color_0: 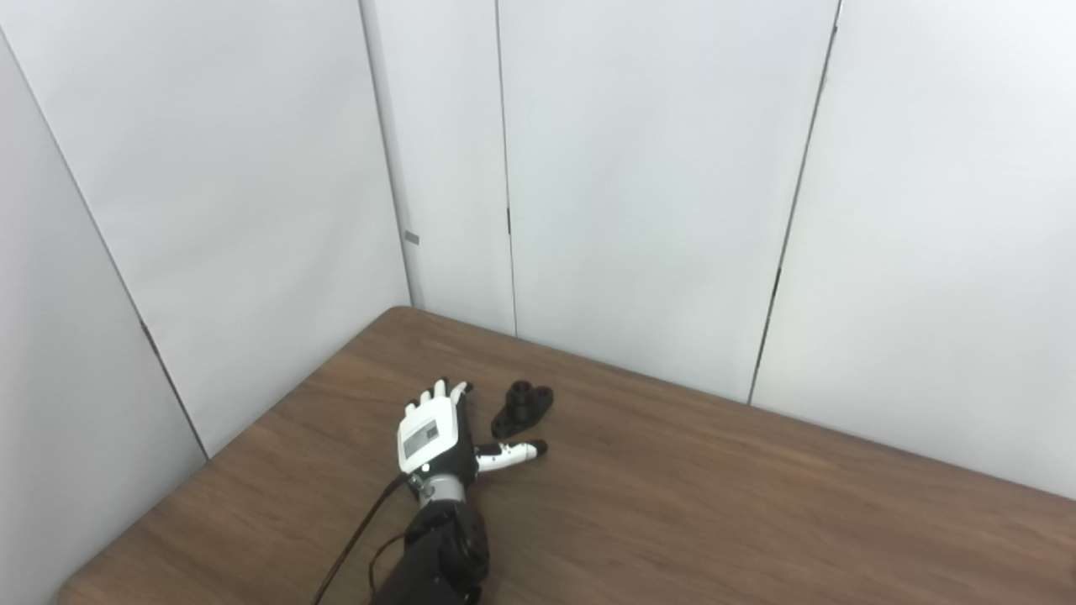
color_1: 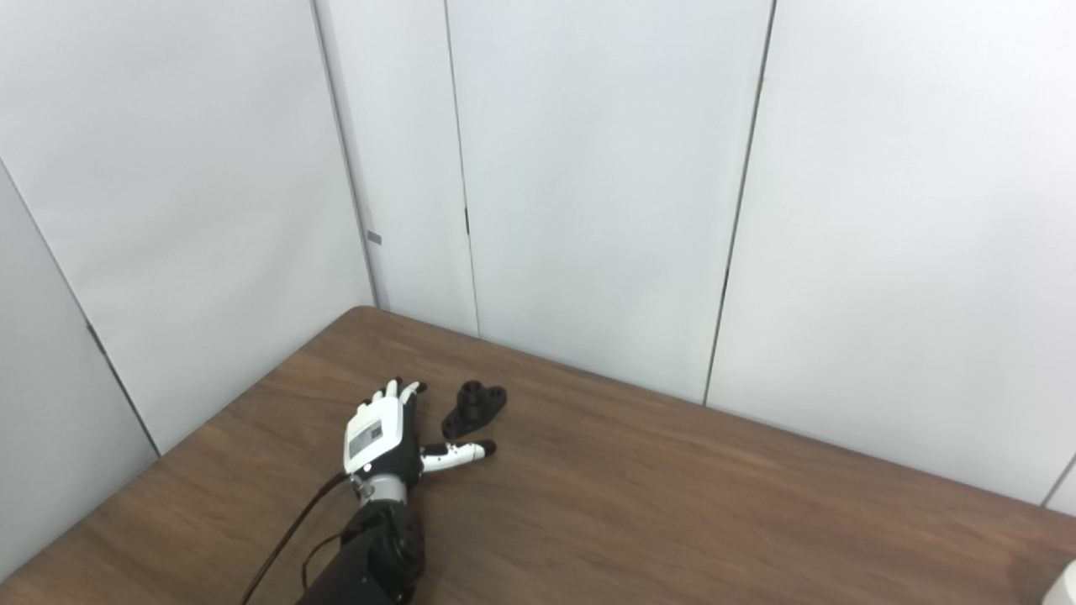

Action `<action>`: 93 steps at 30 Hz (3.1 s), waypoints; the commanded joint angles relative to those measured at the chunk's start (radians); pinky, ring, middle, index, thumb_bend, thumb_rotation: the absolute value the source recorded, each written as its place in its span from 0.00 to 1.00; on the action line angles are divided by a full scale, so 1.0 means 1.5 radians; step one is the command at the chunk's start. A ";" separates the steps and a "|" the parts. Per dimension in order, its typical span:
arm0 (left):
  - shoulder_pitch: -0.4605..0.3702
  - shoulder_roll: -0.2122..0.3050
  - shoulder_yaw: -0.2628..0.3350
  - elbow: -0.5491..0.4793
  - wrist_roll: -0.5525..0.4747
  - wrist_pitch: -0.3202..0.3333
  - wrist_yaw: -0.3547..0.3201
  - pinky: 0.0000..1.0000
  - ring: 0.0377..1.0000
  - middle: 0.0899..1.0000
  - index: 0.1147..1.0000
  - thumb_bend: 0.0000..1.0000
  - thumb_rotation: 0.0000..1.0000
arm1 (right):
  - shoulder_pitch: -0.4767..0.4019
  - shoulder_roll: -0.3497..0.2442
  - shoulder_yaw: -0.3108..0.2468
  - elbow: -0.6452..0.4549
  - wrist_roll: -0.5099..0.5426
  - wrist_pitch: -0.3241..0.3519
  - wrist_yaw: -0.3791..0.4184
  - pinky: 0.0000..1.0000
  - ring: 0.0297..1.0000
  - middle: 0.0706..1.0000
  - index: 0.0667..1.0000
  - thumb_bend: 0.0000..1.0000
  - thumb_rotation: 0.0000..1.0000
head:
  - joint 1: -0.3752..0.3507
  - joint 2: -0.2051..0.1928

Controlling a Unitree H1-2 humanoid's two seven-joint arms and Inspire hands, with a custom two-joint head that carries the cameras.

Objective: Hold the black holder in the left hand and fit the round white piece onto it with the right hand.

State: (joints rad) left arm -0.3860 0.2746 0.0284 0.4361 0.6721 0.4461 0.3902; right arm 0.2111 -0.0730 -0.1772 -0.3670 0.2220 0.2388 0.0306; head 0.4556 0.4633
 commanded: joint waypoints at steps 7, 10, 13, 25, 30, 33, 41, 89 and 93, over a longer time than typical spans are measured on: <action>-0.032 -0.005 -0.013 0.047 -0.020 -0.007 0.032 1.00 1.00 0.99 0.64 0.90 0.14 | 0.088 0.015 0.007 -0.011 -0.006 -0.004 -0.001 0.99 1.00 1.00 1.00 0.52 0.83 | -0.009 0.001; -0.036 -0.006 -0.015 0.066 -0.022 -0.014 0.060 1.00 0.99 0.97 0.44 0.56 0.06 | 0.088 0.017 0.008 -0.016 -0.006 -0.002 -0.002 0.98 0.99 1.00 1.00 0.51 0.83 | -0.009 0.001; -0.036 -0.001 -0.028 0.071 -0.018 -0.010 0.068 1.00 0.97 0.93 0.42 0.53 0.05 | 0.088 0.018 0.008 -0.019 -0.004 0.001 -0.003 0.98 1.00 1.00 1.00 0.50 0.83 | -0.011 0.003; -0.026 0.012 -0.049 0.059 -0.034 -0.019 0.057 0.97 0.94 0.91 0.41 0.52 0.05 | 0.085 0.022 0.015 -0.027 -0.014 0.001 -0.013 0.96 0.98 1.00 1.00 0.50 0.81 | -0.018 0.003; -0.024 0.017 -0.054 0.055 -0.035 -0.024 0.058 0.94 0.93 0.91 0.41 0.52 0.05 | 0.083 0.025 0.017 -0.030 -0.015 0.006 -0.022 0.96 0.99 1.00 1.00 0.51 0.81 | -0.023 0.002; -0.020 0.022 -0.061 0.043 -0.034 -0.020 0.049 0.91 0.92 0.92 0.41 0.52 0.05 | 0.081 0.027 0.018 -0.028 -0.013 0.006 -0.026 0.94 0.99 1.00 1.00 0.50 0.81 | -0.029 0.002; 0.001 0.059 -0.137 -0.036 -0.015 -0.021 -0.061 0.98 0.96 0.92 0.41 0.52 0.05 | 0.074 0.028 0.029 -0.014 -0.014 -0.016 -0.026 0.96 0.99 1.00 1.00 0.46 0.81 | -0.065 -0.003; 0.110 0.000 -0.350 -0.334 0.115 -0.164 -0.257 0.99 1.00 0.91 0.41 0.52 0.05 | -0.008 0.047 0.103 0.031 -0.043 -0.024 -0.063 0.76 0.90 0.89 0.95 0.39 0.48 | -0.285 -0.048; 0.118 -0.009 -0.341 -0.329 0.122 -0.168 -0.246 1.00 1.00 0.91 0.41 0.52 0.05 | -0.008 0.052 0.097 0.023 -0.035 -0.042 -0.065 0.71 0.88 0.90 0.93 0.38 0.43 | -0.307 -0.048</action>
State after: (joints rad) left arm -0.2140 0.2670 -0.4790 -0.0490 0.8342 0.2124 0.0264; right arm 0.1692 -0.0308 -0.0355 -0.3186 0.1537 0.1835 -0.0741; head -0.0030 0.3912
